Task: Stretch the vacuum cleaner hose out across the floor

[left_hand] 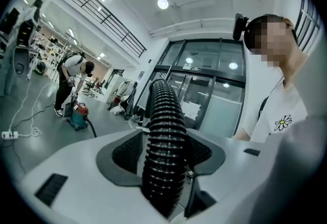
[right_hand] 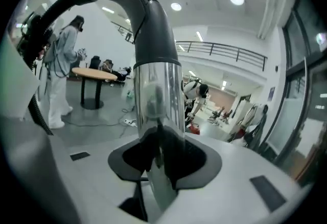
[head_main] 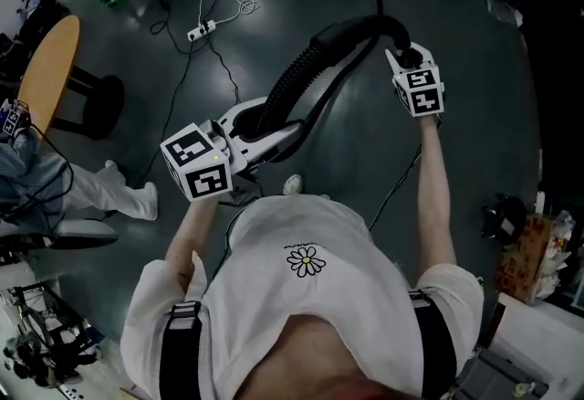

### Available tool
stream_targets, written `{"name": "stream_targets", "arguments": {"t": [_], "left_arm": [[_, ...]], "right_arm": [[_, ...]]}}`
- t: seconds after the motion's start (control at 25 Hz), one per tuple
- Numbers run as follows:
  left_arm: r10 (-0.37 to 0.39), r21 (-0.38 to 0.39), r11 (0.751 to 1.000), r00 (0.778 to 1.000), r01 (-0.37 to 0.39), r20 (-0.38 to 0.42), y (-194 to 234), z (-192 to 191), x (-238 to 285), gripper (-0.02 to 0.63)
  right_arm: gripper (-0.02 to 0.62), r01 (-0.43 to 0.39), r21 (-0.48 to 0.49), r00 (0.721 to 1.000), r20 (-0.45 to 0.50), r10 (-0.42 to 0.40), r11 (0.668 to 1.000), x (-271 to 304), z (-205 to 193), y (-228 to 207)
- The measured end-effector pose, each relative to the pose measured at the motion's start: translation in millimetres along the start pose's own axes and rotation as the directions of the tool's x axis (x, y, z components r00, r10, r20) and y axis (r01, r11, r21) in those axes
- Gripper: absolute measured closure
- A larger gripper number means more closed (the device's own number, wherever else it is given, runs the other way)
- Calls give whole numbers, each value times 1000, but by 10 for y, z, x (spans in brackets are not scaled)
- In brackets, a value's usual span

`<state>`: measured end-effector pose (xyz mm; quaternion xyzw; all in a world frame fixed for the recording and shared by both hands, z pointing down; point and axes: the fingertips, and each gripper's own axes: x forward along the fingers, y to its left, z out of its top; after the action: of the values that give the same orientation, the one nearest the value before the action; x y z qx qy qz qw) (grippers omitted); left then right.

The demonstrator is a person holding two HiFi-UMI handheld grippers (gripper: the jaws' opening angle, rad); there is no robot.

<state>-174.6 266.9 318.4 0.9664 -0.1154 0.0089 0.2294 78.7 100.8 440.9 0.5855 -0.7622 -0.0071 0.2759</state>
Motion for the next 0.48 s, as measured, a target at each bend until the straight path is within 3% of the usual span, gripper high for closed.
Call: {"name": "stream_targets", "arguments": {"t": [0.12, 0.24, 0.36, 0.48], "left_arm": [[10, -42, 999, 988, -4, 151, 96, 407, -98, 354], [51, 55, 996, 968, -67, 246, 161, 829, -184, 275], [-4, 165, 986, 976, -33, 218, 63, 1010, -14, 255], [-86, 274, 960, 991, 55, 102, -179, 945, 363, 250]], "right_arm": [[445, 113, -147, 994, 5, -113, 983, -282, 279, -467], [445, 223, -332, 973, 25, -228, 916, -533, 436, -742], [445, 279, -512, 957, 78, -279, 812, -706, 800, -658], [445, 304, -618, 951, 157, -265, 725, -795, 1278, -447]]}}
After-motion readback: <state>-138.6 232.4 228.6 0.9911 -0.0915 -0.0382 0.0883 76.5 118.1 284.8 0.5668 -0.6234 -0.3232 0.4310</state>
